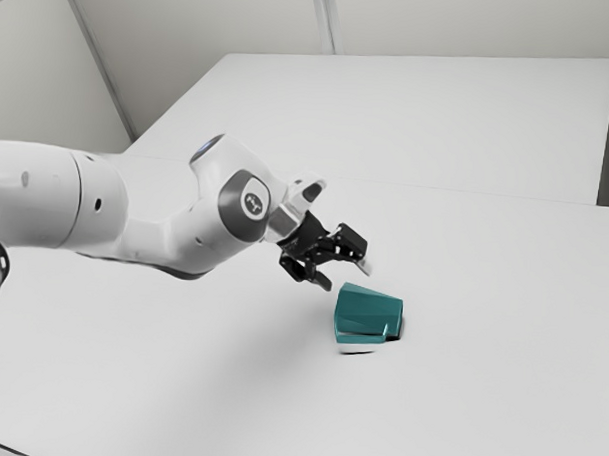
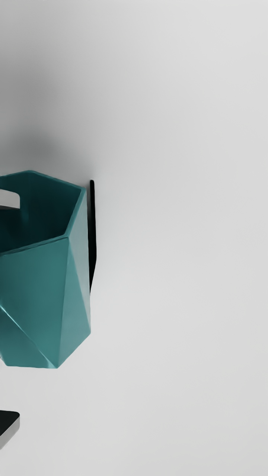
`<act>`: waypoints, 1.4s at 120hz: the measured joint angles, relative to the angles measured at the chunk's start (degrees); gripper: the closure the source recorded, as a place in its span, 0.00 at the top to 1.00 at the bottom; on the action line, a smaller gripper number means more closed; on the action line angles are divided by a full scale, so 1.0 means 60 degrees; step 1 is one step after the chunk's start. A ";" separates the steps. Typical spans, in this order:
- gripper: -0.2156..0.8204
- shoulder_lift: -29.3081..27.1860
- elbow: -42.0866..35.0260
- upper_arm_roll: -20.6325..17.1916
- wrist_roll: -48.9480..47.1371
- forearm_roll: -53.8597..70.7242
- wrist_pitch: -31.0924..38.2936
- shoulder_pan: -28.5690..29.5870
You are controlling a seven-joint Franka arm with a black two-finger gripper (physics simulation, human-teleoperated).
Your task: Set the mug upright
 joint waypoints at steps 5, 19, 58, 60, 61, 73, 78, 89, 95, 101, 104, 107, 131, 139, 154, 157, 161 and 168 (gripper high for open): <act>0.77 0.0031 -0.0051 -0.0018 -0.0021 -0.0042 0.0057 0.0010; 0.77 0.0222 -0.0073 -0.0126 -0.0074 -0.0106 0.0218 0.0006; 0.72 0.0486 -0.0003 -0.0692 -0.0180 -0.0251 0.0793 -0.0009; 0.71 0.0489 -0.0002 -0.0699 -0.0183 -0.0258 0.0814 -0.0010; 0.70 0.0491 -0.0003 -0.0701 -0.0185 -0.0261 0.0824 -0.0010; 0.62 0.0497 0.0000 -0.0719 -0.0205 -0.0288 0.0920 -0.0020; 0.57 0.0483 0.0006 -0.0776 -0.0212 -0.0288 0.0965 -0.0013; 0.46 0.0418 0.0177 -0.0893 -0.0222 -0.0237 0.1056 -0.0022; 0.43 0.0392 0.0299 -0.0971 -0.0226 -0.0208 0.1091 -0.0020; 0.39 0.0372 0.0424 -0.1032 -0.0230 -0.0189 0.1119 -0.0021; 0.37 0.0364 0.0476 -0.1068 -0.0232 -0.0182 0.1130 -0.0021; 0.34 0.0359 0.0509 -0.1090 -0.0234 -0.0176 0.1139 -0.0026; 0.14 0.0432 0.0536 -0.1126 -0.0250 -0.0153 0.1174 -0.0023; 0.11 0.0418 0.0549 -0.1126 -0.0260 -0.0140 0.1182 -0.0023; 0.07 0.0364 0.0796 -0.1141 -0.0294 -0.0113 0.1193 -0.0021; 0.07 0.0351 0.0853 -0.1152 -0.0302 -0.0106 0.1193 -0.0018; 0.06 0.0320 0.0902 -0.1167 -0.0314 -0.0094 0.1191 -0.0021; 0.05 0.0211 0.0911 -0.1178 -0.0344 0.0021 0.1151 -0.0024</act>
